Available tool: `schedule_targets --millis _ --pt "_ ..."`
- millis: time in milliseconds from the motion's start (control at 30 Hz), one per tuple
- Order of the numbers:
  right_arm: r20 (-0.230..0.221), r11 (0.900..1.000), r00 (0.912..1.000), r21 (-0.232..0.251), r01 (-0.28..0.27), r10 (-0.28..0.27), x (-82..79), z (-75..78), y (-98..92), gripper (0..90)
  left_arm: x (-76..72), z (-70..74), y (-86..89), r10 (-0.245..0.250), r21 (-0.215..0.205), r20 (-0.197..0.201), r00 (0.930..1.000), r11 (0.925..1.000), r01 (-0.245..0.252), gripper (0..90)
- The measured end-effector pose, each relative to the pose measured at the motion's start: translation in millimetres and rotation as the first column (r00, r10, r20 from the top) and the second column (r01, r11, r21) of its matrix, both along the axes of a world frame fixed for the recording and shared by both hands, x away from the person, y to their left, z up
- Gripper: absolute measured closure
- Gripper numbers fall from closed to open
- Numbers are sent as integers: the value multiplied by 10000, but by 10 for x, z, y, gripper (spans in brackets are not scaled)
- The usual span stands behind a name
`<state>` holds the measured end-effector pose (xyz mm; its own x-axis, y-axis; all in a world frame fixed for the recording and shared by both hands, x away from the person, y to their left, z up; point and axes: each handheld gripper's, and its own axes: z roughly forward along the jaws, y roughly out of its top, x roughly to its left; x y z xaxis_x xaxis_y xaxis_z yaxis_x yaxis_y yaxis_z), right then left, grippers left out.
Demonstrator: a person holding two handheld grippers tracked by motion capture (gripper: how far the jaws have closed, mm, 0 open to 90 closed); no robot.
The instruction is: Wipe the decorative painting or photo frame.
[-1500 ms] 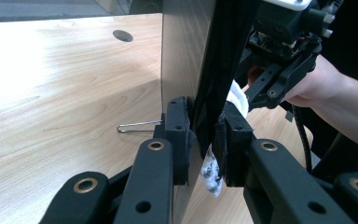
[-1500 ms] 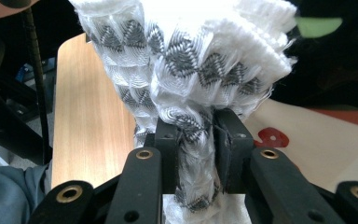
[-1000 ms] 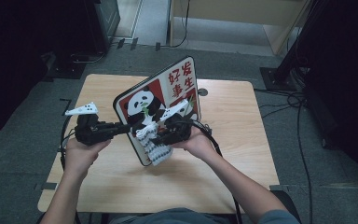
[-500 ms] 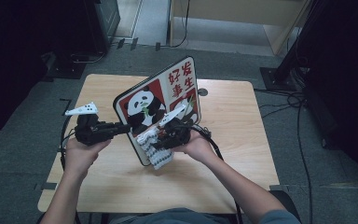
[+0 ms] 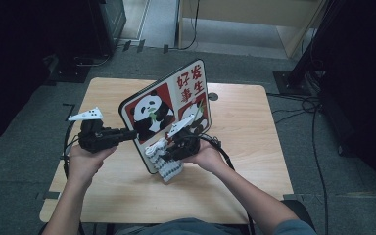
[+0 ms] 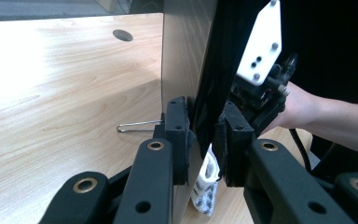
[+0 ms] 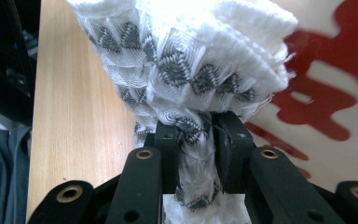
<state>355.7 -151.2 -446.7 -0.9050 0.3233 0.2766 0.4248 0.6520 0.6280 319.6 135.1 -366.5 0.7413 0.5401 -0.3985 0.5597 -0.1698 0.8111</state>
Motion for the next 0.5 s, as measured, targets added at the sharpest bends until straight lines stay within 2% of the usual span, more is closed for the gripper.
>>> schedule_targets --millis 233,500 --pt "-212 9994 9996 -286 -188 182 3 -68 26 744 7 -4 5 15 -106 -103 9999 9999 -16 768" --pt "-261 9995 9992 -110 -300 297 -18 66 43 766 11 -5 8 28 -160 -130 9999 9999 -30 760"
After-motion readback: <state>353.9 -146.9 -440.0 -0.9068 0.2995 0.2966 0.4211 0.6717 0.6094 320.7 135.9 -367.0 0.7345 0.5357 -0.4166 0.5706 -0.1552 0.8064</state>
